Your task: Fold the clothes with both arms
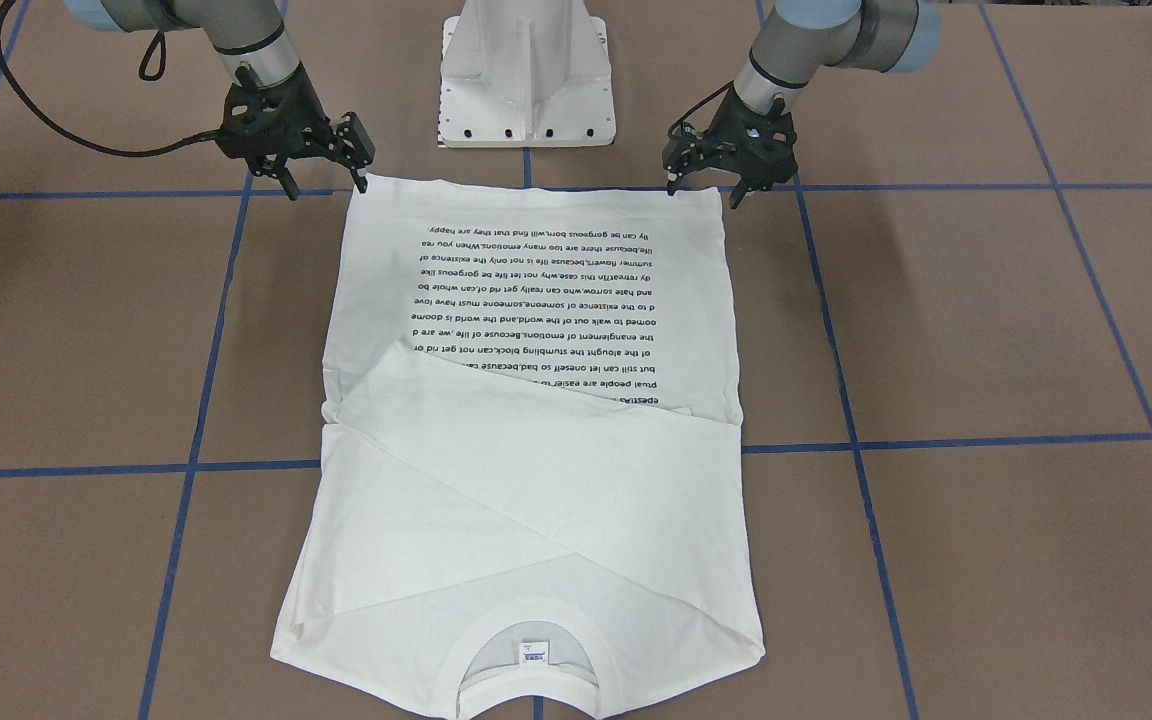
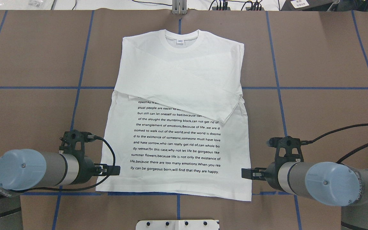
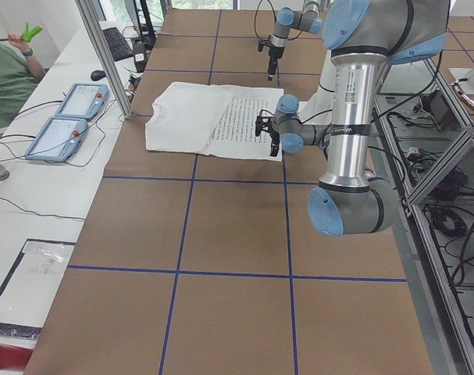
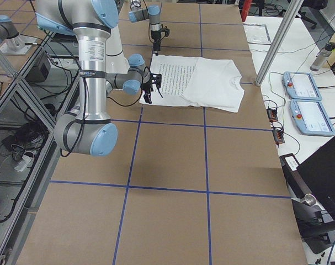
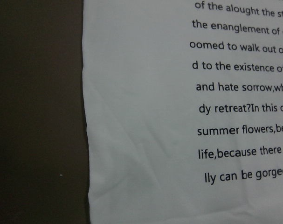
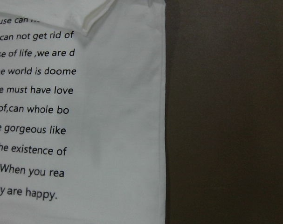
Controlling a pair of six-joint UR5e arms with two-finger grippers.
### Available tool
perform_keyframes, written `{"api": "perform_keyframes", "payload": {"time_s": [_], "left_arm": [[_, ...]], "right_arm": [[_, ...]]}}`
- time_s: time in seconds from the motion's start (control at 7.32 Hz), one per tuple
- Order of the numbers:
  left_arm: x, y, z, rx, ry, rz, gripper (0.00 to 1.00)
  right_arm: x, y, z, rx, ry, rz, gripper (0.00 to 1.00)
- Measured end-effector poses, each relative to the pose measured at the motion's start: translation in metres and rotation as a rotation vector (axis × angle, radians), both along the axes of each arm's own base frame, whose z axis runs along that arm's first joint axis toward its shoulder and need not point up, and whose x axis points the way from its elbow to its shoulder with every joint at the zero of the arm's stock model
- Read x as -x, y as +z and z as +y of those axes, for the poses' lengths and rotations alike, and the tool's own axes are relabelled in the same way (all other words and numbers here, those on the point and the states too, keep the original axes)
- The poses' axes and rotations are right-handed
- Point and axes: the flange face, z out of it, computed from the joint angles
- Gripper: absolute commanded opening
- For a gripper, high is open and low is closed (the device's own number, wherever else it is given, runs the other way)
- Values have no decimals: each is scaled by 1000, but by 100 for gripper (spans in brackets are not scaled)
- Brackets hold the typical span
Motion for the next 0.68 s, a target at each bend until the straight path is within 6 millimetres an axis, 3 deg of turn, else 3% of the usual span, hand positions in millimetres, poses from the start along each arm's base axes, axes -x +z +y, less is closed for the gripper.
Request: {"api": "perform_keyframes", "payload": {"time_s": [0.41, 0.68], "left_arm": [[-11, 13, 9, 7, 23, -25, 70], [-12, 13, 10, 7, 26, -26, 67]], "right_arm": [[0, 0, 1, 0, -1, -1, 100], [1, 0, 1, 0, -3, -1, 100]]}}
